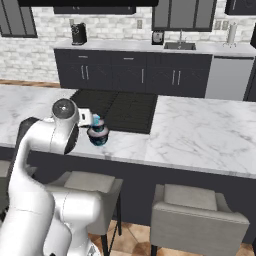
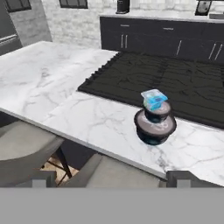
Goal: Stack the yogurt containers by placing the smaller containers on top of the larger containers.
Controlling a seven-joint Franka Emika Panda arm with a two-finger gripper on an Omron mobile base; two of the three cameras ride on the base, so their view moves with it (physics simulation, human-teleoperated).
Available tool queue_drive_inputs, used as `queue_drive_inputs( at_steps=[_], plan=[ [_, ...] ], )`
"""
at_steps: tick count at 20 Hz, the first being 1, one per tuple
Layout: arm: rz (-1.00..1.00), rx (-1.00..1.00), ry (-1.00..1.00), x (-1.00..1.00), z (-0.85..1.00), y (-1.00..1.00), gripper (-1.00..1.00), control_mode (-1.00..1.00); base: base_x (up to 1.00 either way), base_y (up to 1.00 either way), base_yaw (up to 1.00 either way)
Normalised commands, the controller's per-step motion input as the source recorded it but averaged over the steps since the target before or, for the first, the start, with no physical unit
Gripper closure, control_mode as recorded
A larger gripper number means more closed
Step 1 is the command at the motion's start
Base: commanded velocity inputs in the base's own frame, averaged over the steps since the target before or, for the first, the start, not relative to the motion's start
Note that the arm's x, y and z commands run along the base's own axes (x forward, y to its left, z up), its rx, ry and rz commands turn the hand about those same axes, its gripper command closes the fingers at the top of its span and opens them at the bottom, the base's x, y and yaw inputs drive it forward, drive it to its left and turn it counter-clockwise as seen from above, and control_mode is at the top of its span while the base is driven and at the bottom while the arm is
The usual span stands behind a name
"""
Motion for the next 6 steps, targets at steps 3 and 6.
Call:
queue_drive_inputs(
  at_steps=[3,6],
  plan=[
    [-0.22,0.17,0.03,-0.97,0.21,-0.09,-1.0,-1.0,0.0,0.0,0.0],
    [-0.3,0.12,0.02,-0.98,0.13,-0.04,-1.0,-1.0,0.0,0.0,0.0]
  ],
)
